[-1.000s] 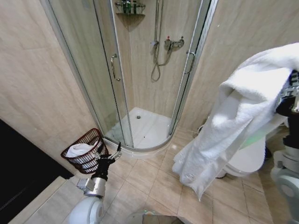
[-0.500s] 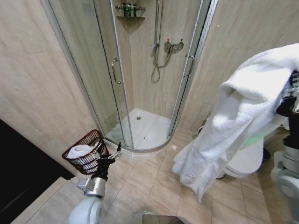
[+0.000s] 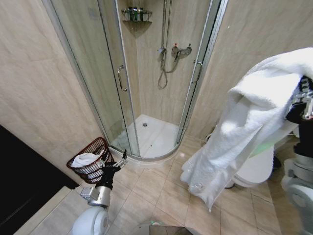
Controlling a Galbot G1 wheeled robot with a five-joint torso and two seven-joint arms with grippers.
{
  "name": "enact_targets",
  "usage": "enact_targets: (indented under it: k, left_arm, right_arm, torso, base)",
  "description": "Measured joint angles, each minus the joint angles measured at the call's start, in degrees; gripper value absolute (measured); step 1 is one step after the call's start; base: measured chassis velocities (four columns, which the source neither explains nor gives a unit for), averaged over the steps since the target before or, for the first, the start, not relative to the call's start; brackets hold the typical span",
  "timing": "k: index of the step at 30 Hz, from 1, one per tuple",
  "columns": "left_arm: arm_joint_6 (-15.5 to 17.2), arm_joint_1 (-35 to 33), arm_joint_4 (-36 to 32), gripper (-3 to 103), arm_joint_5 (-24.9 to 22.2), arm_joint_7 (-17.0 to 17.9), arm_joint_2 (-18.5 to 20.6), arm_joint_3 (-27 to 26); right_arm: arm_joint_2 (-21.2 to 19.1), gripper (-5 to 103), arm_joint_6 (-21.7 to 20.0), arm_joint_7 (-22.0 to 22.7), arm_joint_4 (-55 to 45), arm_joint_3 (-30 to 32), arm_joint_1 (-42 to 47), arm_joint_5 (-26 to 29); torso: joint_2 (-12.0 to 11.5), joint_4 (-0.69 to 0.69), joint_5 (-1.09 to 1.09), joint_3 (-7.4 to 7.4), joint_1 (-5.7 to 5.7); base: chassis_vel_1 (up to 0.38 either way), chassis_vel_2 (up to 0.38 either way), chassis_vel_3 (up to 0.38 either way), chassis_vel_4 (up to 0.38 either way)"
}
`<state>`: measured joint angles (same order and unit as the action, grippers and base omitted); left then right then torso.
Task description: Discard the used towel into the hamper.
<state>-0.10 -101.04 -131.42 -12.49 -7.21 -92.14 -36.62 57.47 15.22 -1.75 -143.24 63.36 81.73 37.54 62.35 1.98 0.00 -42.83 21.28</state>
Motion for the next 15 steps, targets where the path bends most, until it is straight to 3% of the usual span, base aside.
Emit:
enact_targets:
  k: [15]
  left_arm:
    - [0.00, 0.00, 0.00, 100, 0.00, 0.00, 0.00, 0.00]
  right_arm:
    - [-0.07, 7, 0.13, 0.00, 0.00, 0.11, -0.23, 0.05]
  torso:
    - [4.64, 0.00, 0.00, -2.54, 2.10]
  base:
    - [0.000, 0.000, 0.000, 0.000]
